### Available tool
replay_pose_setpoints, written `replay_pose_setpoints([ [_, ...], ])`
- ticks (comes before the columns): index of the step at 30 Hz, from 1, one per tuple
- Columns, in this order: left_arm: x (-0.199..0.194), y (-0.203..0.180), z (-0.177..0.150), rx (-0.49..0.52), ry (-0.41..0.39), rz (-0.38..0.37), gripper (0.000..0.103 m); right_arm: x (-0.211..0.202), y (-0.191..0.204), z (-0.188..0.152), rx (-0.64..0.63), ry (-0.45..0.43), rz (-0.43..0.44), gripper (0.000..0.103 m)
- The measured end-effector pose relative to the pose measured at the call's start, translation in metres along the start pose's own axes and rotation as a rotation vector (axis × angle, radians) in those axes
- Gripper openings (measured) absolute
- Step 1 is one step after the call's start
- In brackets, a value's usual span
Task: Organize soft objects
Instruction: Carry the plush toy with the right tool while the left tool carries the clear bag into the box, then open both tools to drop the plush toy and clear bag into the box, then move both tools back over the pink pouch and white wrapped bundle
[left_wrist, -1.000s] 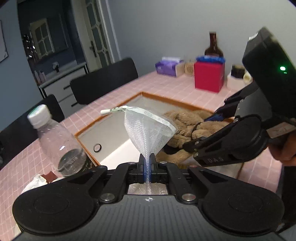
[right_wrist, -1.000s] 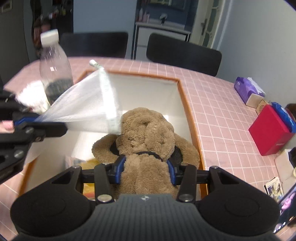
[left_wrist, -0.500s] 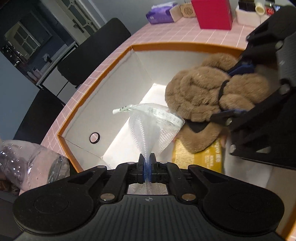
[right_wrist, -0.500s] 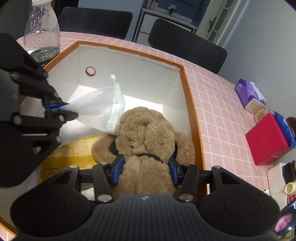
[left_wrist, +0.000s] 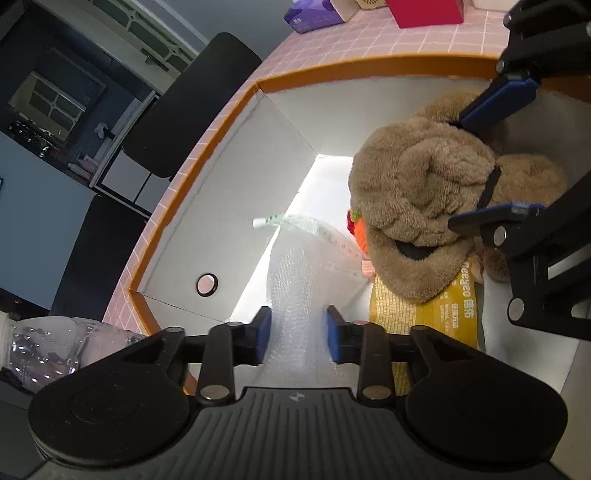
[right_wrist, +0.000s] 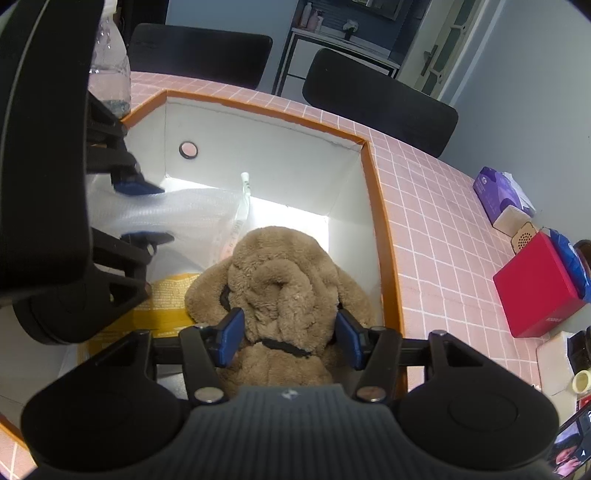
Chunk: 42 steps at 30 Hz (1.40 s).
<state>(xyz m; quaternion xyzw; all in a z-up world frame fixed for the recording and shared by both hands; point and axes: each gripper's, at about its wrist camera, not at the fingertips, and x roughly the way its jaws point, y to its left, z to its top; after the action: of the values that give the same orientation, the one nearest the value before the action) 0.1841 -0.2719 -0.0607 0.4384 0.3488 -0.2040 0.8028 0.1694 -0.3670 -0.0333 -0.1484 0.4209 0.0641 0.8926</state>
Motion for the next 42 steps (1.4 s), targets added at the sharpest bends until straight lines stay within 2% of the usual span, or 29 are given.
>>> replay_pose_setpoints([
  [2,-0.005,0.004,0.001,-0.014,-0.024,-0.004,0.057,-0.004,-0.001,0.0,-0.003,-0.014,0.003,0.058],
  [3,-0.008,0.006,0.001,-0.022,-0.033,-0.007,0.058,-0.006,0.0,0.001,-0.007,-0.024,0.002,0.061],
  [7,-0.017,0.009,0.003,-0.028,-0.059,0.008,0.059,-0.017,0.001,0.002,-0.02,-0.068,-0.004,0.068],
  [12,-0.029,0.011,0.002,-0.035,-0.089,0.025,0.059,-0.027,0.001,0.002,-0.025,-0.087,-0.006,0.069],
  [14,-0.035,0.013,0.0,-0.053,-0.1,0.014,0.059,-0.03,-0.002,0.002,-0.02,-0.088,-0.013,0.069],
  [17,-0.043,0.025,-0.006,-0.13,-0.122,-0.039,0.059,-0.038,-0.008,0.003,0.016,-0.1,-0.002,0.07],
  [23,-0.084,0.038,-0.033,-0.297,-0.267,-0.084,0.059,-0.057,-0.011,0.005,0.131,-0.129,0.033,0.072],
  [28,-0.122,0.048,-0.065,-0.412,-0.405,-0.111,0.059,-0.082,0.004,0.005,0.148,-0.198,0.034,0.073],
  [30,-0.132,0.05,-0.079,-0.449,-0.433,-0.116,0.059,-0.092,0.012,0.004,0.148,-0.227,0.044,0.075],
  [35,-0.142,0.057,-0.111,-0.51,-0.447,-0.096,0.059,-0.113,0.043,0.002,0.134,-0.263,0.049,0.075],
  [42,-0.142,0.065,-0.149,-0.583,-0.425,-0.055,0.059,-0.115,0.091,-0.004,0.122,-0.273,0.083,0.076],
])
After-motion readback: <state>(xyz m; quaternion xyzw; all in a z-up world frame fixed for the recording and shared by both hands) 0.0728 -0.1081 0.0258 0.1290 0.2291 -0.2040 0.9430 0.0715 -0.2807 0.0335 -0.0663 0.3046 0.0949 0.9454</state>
